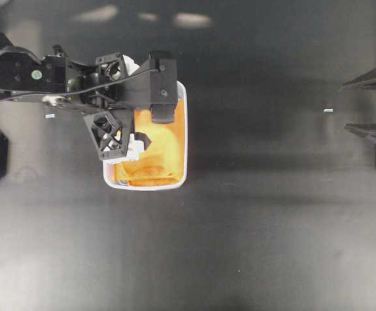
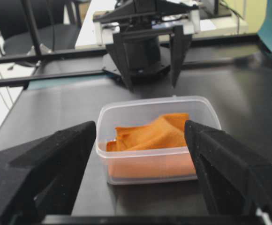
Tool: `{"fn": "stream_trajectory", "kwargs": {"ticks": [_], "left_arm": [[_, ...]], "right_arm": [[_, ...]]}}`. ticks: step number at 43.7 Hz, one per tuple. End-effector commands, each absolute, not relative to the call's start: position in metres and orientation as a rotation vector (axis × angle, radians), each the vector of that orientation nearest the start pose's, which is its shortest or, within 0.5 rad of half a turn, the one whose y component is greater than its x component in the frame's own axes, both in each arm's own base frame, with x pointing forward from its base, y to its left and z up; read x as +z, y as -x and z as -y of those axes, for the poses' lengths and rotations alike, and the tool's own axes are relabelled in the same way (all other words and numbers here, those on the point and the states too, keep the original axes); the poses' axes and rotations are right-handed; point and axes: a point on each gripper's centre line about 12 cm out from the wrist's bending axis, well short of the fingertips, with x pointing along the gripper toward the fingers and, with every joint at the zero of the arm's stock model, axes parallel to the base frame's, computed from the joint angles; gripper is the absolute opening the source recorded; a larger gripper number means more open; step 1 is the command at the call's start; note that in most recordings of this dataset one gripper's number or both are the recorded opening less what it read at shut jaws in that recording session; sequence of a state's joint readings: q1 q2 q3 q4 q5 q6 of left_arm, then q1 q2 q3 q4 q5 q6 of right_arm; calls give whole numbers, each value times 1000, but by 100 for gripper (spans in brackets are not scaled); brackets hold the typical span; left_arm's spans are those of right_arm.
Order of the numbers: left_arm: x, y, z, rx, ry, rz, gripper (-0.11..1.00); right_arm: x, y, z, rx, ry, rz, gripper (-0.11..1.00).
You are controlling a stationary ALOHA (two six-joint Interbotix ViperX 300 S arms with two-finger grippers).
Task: Place the orange towel into the container with the left arm.
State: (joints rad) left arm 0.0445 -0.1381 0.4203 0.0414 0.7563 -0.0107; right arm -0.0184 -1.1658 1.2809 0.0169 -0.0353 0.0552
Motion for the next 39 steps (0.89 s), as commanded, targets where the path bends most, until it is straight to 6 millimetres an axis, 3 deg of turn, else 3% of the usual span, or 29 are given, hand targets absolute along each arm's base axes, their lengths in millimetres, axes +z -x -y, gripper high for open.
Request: {"fn": "stream_trajectory", "kwargs": {"ticks": [1, 6, 12, 16, 25, 39], "left_arm": [[270, -361, -15, 44, -23, -942, 84], [298, -352, -10, 32, -34, -842, 81], [338, -324, -5, 27, -18, -662, 81], [348, -307, -2, 17, -22, -567, 81], [348, -265, 5, -11, -19, -406, 81], [324, -230, 14, -52, -7, -291, 80]], "right_arm": [[259, -165, 3, -23, -77, -65, 74], [260, -164, 3, -23, -77, -61, 74], [262, -164, 3, -23, -77, -50, 74], [261, -164, 3, -23, -77, -50, 74], [260, -164, 3, -24, -109, -59, 74], [262, -163, 3, -26, -188, -53, 74]]}}
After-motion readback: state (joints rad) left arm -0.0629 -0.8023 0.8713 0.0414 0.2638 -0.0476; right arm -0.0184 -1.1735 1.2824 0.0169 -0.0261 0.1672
